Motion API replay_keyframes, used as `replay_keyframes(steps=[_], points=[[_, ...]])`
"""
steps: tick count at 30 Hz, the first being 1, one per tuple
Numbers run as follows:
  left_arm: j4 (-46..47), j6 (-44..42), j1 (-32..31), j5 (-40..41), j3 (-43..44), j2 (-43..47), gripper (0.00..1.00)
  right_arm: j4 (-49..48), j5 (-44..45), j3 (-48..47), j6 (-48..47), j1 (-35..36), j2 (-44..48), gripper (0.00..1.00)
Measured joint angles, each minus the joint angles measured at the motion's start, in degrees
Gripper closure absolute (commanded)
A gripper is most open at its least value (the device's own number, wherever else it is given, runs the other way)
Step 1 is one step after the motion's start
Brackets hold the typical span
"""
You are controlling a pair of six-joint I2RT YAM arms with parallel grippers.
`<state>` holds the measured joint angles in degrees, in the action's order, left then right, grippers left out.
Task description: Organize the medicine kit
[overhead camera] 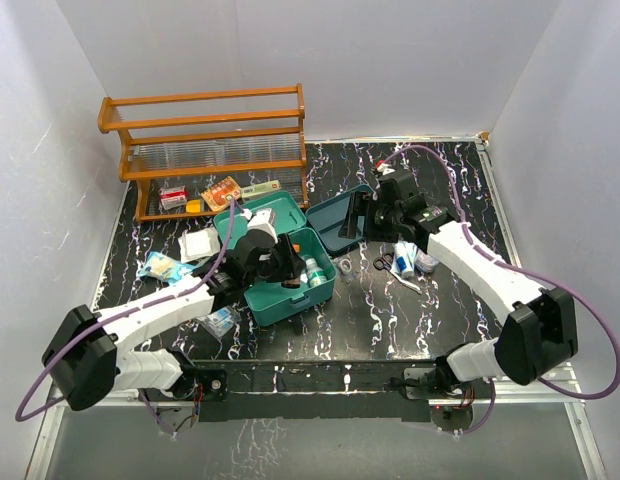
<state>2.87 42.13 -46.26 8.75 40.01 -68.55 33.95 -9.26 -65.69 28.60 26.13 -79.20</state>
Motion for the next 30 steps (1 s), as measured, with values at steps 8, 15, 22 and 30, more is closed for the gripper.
replay_keyframes(steps=[8,15,22,30], points=[[-10.7,6.6,0.0,-0.3,6.5,-4.7,0.66,-0.2,1.6,3.6,0.0,0.0,5.2,0.25],[-18.5,14.5,0.0,-0.6,12.1,-10.6,0.66,-1.2,3.0,7.5,0.0,0.0,12.1,0.25],[-24.7,25.8,0.0,-0.9,13.5,-14.3,0.65,-1.5,3.8,12.5,0.0,0.0,20.5,0.24],[-25.6,32.0,0.0,-2.1,15.4,-19.9,0.62,-2.0,4.9,15.0,-0.5,0.0,26.4,0.23]])
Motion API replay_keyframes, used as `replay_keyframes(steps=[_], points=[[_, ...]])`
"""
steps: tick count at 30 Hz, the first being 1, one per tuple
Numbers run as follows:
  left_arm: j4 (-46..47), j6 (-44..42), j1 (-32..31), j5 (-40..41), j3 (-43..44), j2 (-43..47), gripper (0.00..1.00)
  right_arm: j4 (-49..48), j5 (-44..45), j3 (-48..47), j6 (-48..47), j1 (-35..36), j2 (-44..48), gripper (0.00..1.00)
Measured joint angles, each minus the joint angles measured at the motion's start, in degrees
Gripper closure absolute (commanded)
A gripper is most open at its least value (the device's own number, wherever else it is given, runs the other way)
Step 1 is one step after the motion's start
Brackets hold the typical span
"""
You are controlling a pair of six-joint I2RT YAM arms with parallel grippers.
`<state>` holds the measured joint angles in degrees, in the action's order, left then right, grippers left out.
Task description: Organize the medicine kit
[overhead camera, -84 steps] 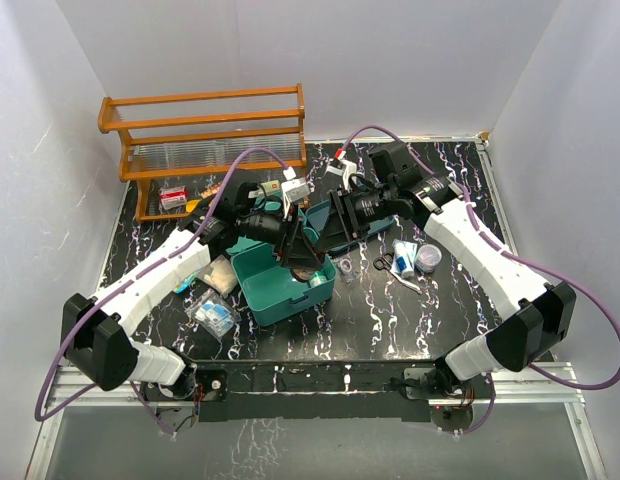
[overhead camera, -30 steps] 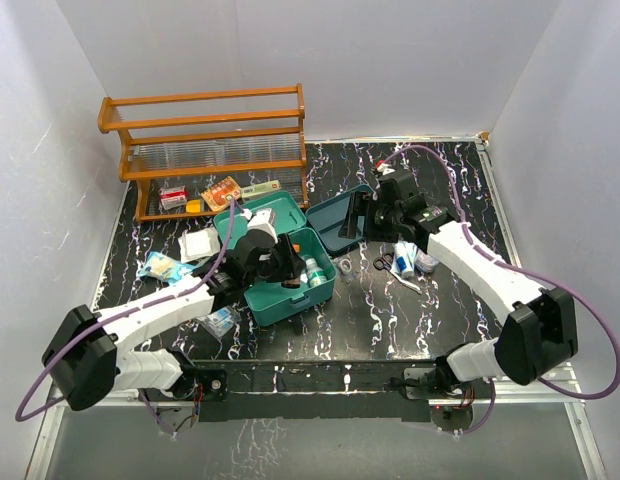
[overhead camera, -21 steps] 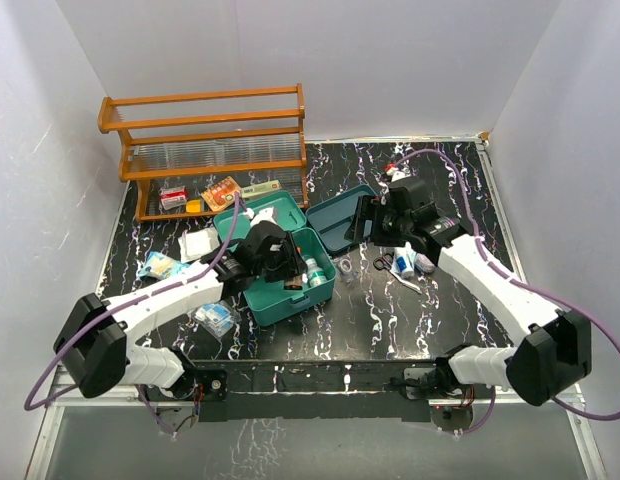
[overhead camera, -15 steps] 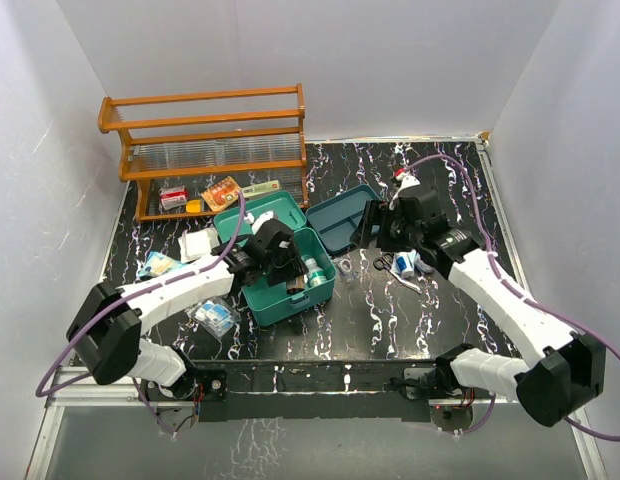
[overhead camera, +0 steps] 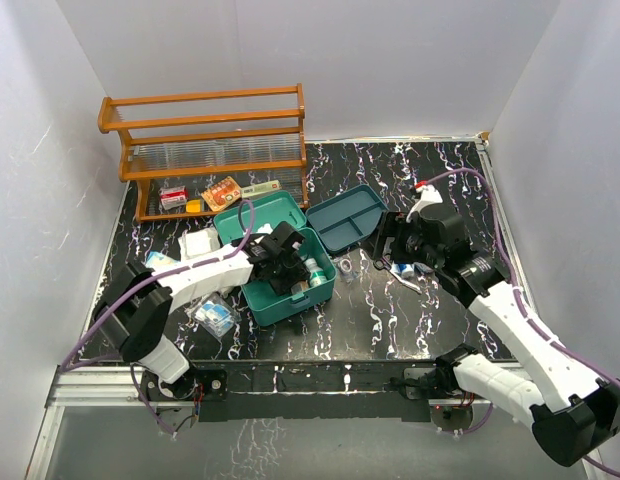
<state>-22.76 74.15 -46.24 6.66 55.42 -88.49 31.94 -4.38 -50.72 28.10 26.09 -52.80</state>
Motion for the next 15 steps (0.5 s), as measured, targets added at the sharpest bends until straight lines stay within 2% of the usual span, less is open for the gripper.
replay_keyframes(steps=[3,8,15], points=[[-0.1,1.2,0.0,-0.4,0.9,-2.6,0.59,-0.2,0.1,0.0,-0.1,0.0,1.3,0.23],[0.1,1.8,0.0,-1.2,1.0,-3.2,0.46,-0.5,0.2,0.0,-0.2,0.0,3.1,0.23],[1.1,0.6,0.0,-3.7,1.1,-3.2,0.35,-0.5,0.2,0.9,-0.2,0.0,3.8,0.23]])
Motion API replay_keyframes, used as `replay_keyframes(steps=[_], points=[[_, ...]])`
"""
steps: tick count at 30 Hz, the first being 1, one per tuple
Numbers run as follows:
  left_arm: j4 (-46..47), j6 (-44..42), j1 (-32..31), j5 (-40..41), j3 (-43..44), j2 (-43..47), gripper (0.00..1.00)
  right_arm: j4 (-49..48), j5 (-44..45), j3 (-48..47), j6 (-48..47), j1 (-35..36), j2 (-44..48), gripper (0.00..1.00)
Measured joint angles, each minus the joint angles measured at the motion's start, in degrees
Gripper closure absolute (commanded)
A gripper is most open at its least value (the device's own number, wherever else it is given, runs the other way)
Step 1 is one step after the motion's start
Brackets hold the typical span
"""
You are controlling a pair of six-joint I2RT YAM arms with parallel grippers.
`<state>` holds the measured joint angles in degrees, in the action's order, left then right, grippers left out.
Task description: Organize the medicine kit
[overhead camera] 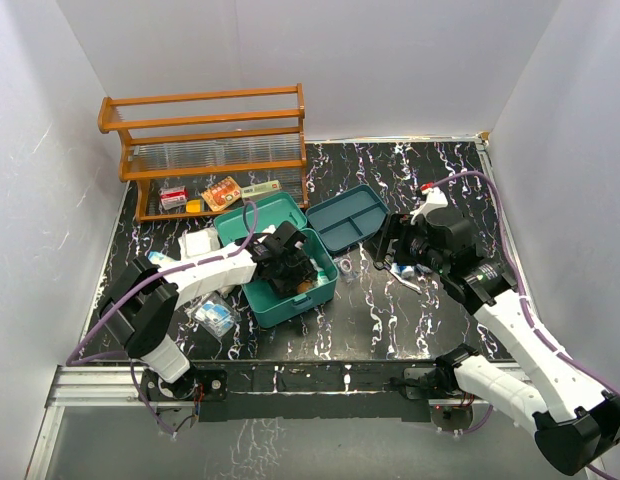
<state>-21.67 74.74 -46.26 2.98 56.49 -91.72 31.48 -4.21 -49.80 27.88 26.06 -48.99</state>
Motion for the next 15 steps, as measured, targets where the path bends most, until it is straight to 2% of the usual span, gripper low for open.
replay_keyframes(steps=[7,15], points=[[0.2,-1.7,0.0,-0.9,0.2,0.0,0.36,-0.1,0.0,0.0,0.0,0.0,-0.6,0.23],[0.7,-7.0,0.0,-0.9,0.5,1.8,0.23,-0.1,0.9,0.0,0.0,0.0,-2.3,0.23]])
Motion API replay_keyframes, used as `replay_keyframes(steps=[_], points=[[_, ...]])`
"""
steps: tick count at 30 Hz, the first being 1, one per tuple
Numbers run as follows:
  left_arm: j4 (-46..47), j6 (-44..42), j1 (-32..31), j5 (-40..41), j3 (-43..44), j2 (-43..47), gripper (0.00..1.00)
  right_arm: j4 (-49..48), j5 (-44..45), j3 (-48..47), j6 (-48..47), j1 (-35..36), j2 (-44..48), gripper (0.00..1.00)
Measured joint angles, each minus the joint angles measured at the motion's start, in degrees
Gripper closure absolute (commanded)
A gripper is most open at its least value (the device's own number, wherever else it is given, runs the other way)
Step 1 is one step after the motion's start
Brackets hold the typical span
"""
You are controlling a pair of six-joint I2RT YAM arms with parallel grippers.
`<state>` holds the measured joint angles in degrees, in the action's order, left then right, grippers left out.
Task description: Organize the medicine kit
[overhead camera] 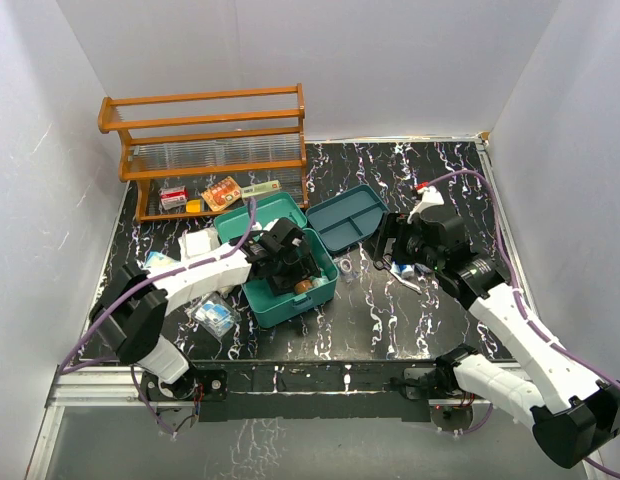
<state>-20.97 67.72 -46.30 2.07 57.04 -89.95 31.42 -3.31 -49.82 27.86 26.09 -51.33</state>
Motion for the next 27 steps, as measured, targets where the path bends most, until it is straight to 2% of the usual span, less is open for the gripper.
replay_keyframes(steps=[10,17,27], points=[[-1.6,-10.2,0.0,2.2,0.0,10.8,0.21,-2.0,2.6,0.0,-2.1,0.0,-2.8,0.23],[-0.1,-22.7,-0.1,4.3,0.0,11.3,0.26,-5.1,4.7,-0.4,-4.5,0.0,-6.8,0.26],[5.2,-43.4,-0.1,4.9,0.6,11.0,0.26,-10.6,4.6,0.2,-9.9,0.0,-13.5,0.27]])
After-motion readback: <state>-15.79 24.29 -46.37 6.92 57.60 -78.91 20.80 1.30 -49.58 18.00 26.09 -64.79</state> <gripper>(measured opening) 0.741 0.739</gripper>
